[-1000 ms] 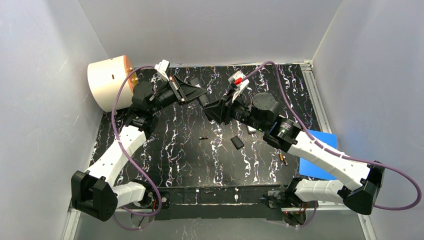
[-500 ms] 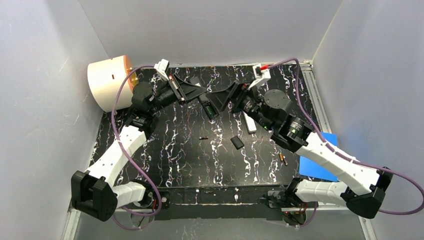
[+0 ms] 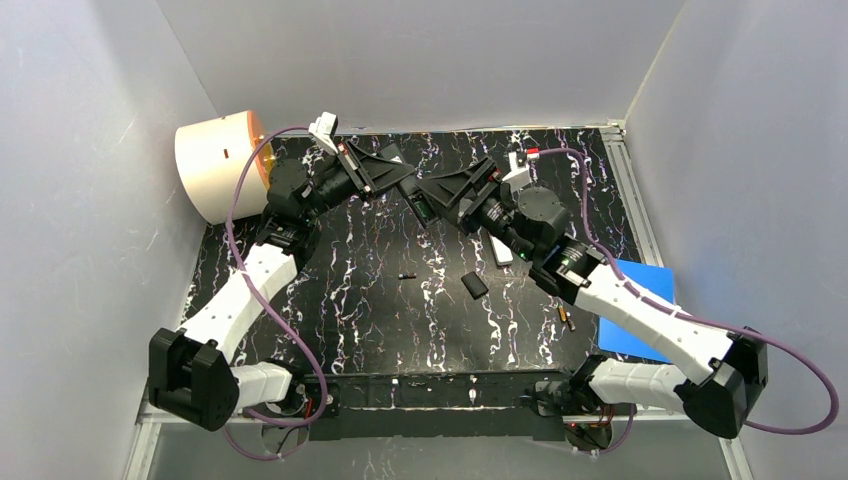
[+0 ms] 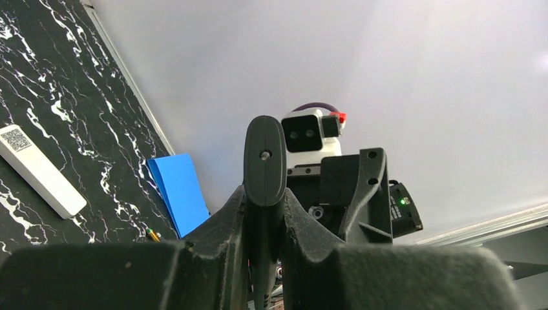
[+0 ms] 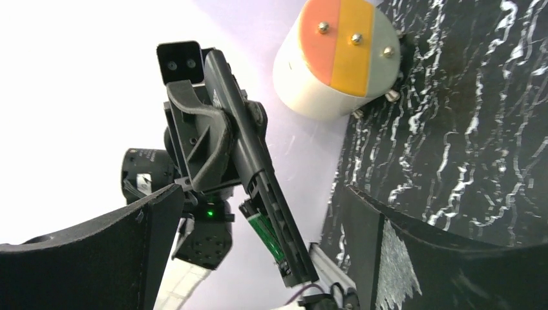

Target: Load the batteries into the remote control

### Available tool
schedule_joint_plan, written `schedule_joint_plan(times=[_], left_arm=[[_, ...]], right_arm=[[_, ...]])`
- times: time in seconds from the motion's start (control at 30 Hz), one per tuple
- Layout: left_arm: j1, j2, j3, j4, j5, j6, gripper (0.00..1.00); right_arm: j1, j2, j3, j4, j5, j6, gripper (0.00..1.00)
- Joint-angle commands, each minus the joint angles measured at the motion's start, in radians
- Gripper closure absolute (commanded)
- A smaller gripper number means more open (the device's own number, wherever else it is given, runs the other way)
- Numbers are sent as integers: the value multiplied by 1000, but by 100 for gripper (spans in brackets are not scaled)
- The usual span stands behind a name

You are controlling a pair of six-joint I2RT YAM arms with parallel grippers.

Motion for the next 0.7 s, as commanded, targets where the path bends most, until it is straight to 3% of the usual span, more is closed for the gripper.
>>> schedule_joint_plan(times=[0.0, 0.23, 0.43, 0.67], left_arm=[[-2, -3, 45, 55, 5, -9, 100], [-2, 8, 50, 56, 13, -3, 100], [-1, 17, 55, 61, 18, -4, 100], [-3, 18, 53, 66, 16, -5, 100]], right_arm=[[-24, 19, 4, 168, -94, 109, 2], [-44, 70, 45, 151, -162, 150, 29], [-45, 107, 84, 118, -223, 128, 32], [-45, 106, 64, 119, -229, 131, 55]])
